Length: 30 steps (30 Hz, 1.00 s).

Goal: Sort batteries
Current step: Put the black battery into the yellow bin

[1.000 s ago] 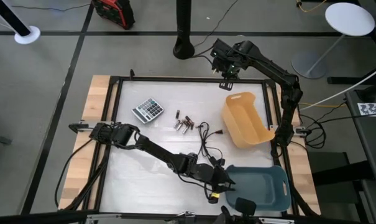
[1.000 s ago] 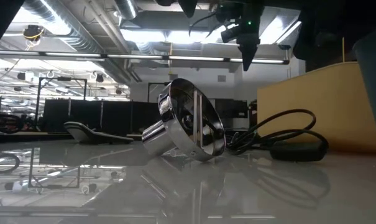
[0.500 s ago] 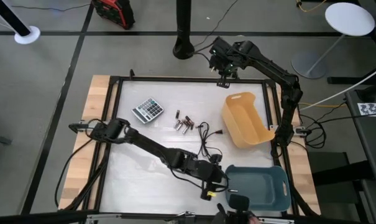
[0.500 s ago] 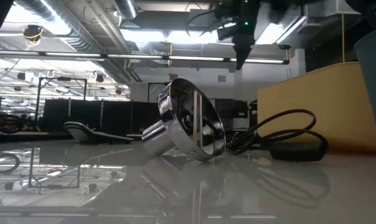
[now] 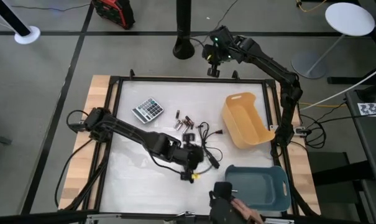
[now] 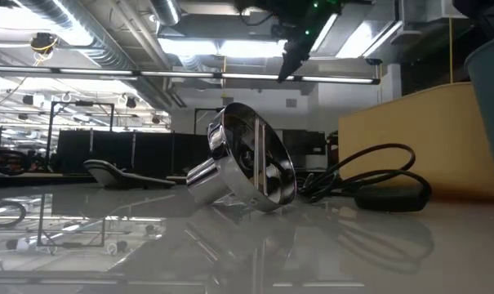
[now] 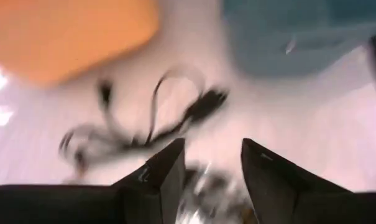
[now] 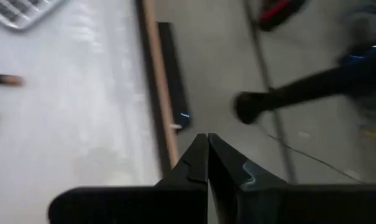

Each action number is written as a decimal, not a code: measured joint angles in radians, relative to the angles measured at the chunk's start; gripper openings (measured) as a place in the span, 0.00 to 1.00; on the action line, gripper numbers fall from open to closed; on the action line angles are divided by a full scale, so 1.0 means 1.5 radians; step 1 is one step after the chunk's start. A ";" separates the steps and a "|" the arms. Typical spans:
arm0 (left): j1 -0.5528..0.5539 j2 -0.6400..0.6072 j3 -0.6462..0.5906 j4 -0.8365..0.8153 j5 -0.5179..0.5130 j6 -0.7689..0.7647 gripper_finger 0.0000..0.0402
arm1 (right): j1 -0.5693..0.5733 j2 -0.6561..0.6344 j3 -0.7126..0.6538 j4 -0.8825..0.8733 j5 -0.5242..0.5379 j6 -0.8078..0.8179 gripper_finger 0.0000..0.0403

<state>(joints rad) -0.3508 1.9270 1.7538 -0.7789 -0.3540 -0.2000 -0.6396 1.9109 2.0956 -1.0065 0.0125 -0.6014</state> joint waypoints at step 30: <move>0.102 0.000 -0.205 -0.278 -0.057 -0.230 0.37 | -0.141 0.104 0.069 -0.062 -0.043 -0.106 0.01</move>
<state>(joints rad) -0.1983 1.9266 1.4460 -1.1958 -0.4401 -0.5457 -0.8508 2.0674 2.1998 -1.1000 -0.0525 -0.7602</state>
